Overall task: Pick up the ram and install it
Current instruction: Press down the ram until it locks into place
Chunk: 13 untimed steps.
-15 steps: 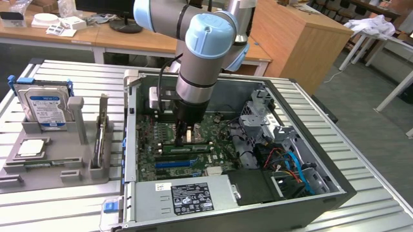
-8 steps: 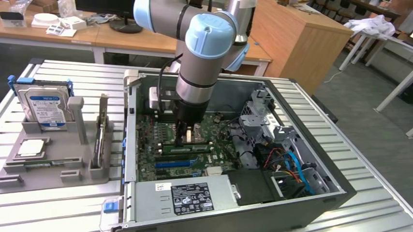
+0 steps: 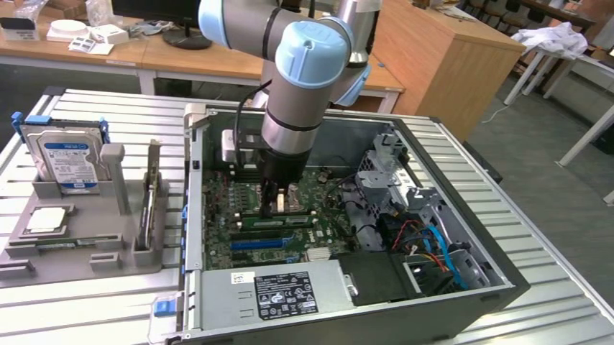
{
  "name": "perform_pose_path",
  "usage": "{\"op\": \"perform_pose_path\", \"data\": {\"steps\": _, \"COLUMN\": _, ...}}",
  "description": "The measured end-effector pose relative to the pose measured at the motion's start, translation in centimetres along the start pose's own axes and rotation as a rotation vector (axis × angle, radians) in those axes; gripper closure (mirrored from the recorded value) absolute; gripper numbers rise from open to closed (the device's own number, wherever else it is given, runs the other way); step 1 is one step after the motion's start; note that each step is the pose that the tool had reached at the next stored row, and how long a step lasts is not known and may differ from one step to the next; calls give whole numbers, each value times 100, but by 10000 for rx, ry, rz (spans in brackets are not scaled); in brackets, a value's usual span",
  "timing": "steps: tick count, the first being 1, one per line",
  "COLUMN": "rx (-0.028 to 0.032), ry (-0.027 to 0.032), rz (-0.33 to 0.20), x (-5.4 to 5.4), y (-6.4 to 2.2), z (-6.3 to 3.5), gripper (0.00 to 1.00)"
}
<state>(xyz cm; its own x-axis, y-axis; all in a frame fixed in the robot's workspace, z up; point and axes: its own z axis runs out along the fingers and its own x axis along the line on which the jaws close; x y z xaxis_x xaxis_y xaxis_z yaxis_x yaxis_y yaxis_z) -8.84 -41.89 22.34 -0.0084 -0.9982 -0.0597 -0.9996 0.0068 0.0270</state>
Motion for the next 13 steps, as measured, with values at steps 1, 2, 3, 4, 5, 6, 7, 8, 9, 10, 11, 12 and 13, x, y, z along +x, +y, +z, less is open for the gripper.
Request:
{"op": "perform_pose_path", "data": {"steps": 1, "rx": -1, "ry": 3, "rz": 0, "x": 0, "y": 0, "z": 1, "gripper": 89}}
{"op": "perform_pose_path", "data": {"steps": 2, "rx": -1, "ry": 1, "rz": 0, "x": 0, "y": 0, "z": 4, "gripper": 89}}
{"op": "perform_pose_path", "data": {"steps": 3, "rx": -1, "ry": 1, "rz": 0, "x": 0, "y": 0, "z": 4, "gripper": 89}}
{"op": "perform_pose_path", "data": {"steps": 4, "rx": -1, "ry": 1, "rz": 0, "x": 0, "y": 0, "z": 4, "gripper": 89}}
{"op": "perform_pose_path", "data": {"steps": 5, "rx": 0, "ry": 1, "rz": 0, "x": 0, "y": 0, "z": 4, "gripper": 89}}
{"op": "perform_pose_path", "data": {"steps": 6, "rx": 0, "ry": 1, "rz": 0, "x": 0, "y": 0, "z": 4, "gripper": 89}}
{"op": "perform_pose_path", "data": {"steps": 7, "rx": -1, "ry": 1, "rz": 0, "x": 0, "y": 0, "z": 4, "gripper": 89}}
{"op": "perform_pose_path", "data": {"steps": 8, "rx": -1, "ry": 1, "rz": 0, "x": 0, "y": 0, "z": 4, "gripper": 89}}
{"op": "perform_pose_path", "data": {"steps": 9, "rx": -1, "ry": 2, "rz": 0, "x": 1, "y": 0, "z": 4, "gripper": 89}}
{"op": "perform_pose_path", "data": {"steps": 10, "rx": -2, "ry": 4, "rz": 0, "x": 1, "y": 0, "z": 5, "gripper": 89}}
{"op": "perform_pose_path", "data": {"steps": 11, "rx": -3, "ry": 1, "rz": 1, "x": 1, "y": 0, "z": 9, "gripper": 89}}
{"op": "perform_pose_path", "data": {"steps": 12, "rx": -1, "ry": 2, "rz": 0, "x": 1, "y": 0, "z": 12, "gripper": 89}}
{"op": "perform_pose_path", "data": {"steps": 13, "rx": -2, "ry": 4, "rz": 0, "x": 1, "y": 0, "z": 13, "gripper": 89}}
